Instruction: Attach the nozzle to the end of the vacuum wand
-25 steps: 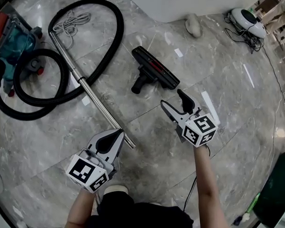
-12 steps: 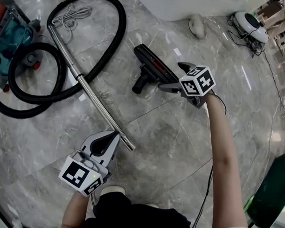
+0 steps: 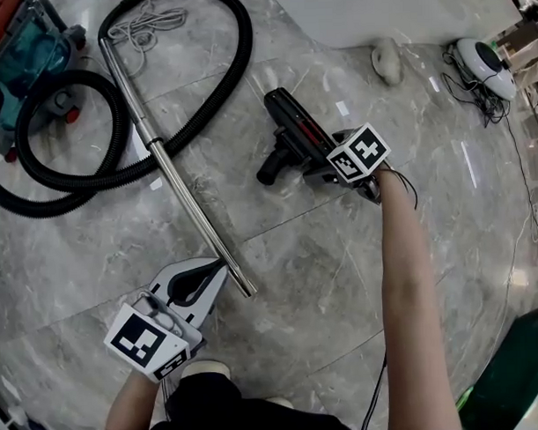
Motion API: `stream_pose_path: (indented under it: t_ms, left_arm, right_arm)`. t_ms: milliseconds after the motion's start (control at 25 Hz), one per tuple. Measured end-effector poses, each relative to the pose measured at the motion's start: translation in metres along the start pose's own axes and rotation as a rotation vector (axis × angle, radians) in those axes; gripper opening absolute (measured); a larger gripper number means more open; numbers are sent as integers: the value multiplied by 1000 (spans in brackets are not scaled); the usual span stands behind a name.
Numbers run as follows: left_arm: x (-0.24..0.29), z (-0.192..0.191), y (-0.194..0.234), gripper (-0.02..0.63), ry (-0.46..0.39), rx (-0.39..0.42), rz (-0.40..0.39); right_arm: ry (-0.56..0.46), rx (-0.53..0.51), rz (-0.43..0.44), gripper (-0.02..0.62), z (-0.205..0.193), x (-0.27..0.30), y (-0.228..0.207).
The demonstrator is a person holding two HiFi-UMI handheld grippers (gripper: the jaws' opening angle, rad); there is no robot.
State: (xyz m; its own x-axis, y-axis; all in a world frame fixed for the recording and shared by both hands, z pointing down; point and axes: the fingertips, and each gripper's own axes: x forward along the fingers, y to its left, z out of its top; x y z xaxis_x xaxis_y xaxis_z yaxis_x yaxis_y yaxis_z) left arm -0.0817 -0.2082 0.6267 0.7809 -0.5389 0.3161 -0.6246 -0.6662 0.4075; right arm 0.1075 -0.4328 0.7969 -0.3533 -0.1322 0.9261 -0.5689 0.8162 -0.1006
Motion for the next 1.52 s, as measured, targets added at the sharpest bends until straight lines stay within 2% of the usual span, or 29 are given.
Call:
stream_pose_path:
  t_ms: [160,240,320,440,640,800,1120,1240,1360,1520]
  left_arm:
    - [5,-2,0,9,4,3,-5]
    - [7,-4,-1,9,2,-6,-4]
    - [10,-4,-2,9,-1,-13,-5]
    - [13,-4,-5,9,-7,-12,-15]
    - [9,-6,-6,9,2,0,-9]
    - [3,-9,-1,9,9,-2,28]
    - [-5,-12,2,9,-2,12,60]
    - [-6,-11,6,9,-37,17,99]
    - [-4,-12,8,9,-51,23,122]
    - [6,-18,5,11,-22,42,107]
  right_arm:
    - [30,-19,-38,563,-3,5,-6]
    - [23,-23,-40,489,-2,2,-5]
    - [8,-10,-45,445,-1,0,-3]
    - [-41,45,-66,411,-1,-2,0]
    - [-90,139,-103,407,-5,-4,1]
    - [-143,215,-94,407,-11,-13,6]
    - [-192,191,-157,407,-41,-62,27]
    - [-229,186,-211,407,-52,-97,48]
    - [-275,186,-223,407,-67,-130,84]
    - [-325,279,-225,407,-100,-159,138]
